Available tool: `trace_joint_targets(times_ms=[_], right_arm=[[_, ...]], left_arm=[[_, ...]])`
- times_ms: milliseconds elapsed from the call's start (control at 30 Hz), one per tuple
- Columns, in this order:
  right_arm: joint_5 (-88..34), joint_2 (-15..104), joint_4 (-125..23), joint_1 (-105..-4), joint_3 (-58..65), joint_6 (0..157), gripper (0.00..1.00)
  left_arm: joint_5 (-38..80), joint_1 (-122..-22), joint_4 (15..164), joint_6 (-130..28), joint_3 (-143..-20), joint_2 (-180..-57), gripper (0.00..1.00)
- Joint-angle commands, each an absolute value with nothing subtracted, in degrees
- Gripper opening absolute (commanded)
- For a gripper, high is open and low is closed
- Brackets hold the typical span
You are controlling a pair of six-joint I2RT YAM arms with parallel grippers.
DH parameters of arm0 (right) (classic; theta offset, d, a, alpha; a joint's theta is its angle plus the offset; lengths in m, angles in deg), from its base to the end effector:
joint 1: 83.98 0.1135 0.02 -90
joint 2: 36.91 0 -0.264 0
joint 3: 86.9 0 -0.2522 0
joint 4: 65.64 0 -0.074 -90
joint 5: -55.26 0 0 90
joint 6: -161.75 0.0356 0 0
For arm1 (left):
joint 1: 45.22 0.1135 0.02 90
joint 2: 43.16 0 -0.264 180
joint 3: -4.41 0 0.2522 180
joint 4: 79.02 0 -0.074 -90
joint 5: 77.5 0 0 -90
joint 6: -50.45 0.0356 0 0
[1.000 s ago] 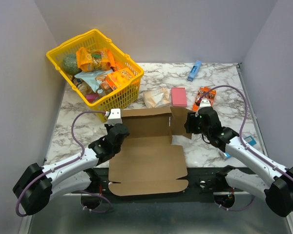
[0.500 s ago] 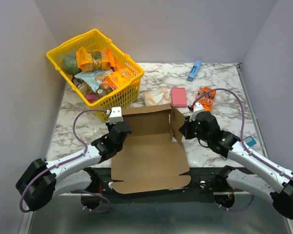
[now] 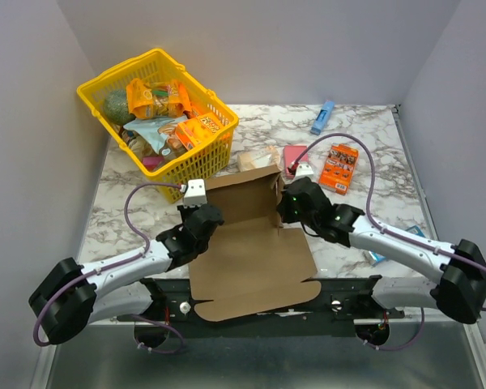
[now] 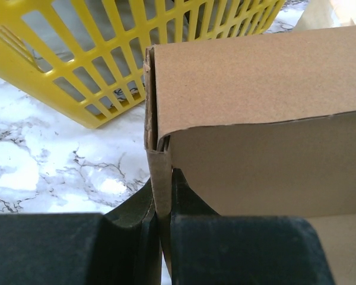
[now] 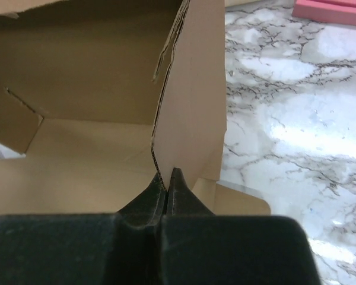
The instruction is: Fold the paper box
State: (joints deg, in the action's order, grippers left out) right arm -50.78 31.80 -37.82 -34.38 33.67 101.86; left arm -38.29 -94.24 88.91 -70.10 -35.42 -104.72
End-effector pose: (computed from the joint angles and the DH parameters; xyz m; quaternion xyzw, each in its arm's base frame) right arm 0.1756 0.1911 0.2535 -0.0888 0.8843 0.1868 0.4186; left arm 0.1577 -0.1395 0.1986 -0.0715 0.8190 0.0184 0.5691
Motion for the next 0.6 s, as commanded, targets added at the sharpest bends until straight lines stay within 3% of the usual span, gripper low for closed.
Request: trace_joint_targets(times_ms=[0,33,67,267,567], right_arm=[[-49.51,38.4,-36.25,-31.69,29.17,106.55,0.13],[-49.86,39.19,-35.37,-31.34,28.28,107.08,0.21],[-50.21,39.29,-34.49,-31.16,27.66,107.43,0.39],[-53.29,31.32,-27.55,-30.9,26.78,108.76,0.79],[-50.82,17.85,-16.82,-31.07,14.76,101.64,0.93]], left_arm=[[-34.44,-96.2,89.24,-72.16,-34.23,-103.89,0.0],[-34.52,-96.11,88.97,-71.98,-34.05,-103.2,0.0],[-35.05,-96.11,88.36,-71.89,-33.96,-102.84,0.0],[-32.42,-94.18,89.5,-70.31,-30.1,-95.73,0.0],[-25.56,-90.31,88.53,-69.7,-27.28,-87.81,0.0]])
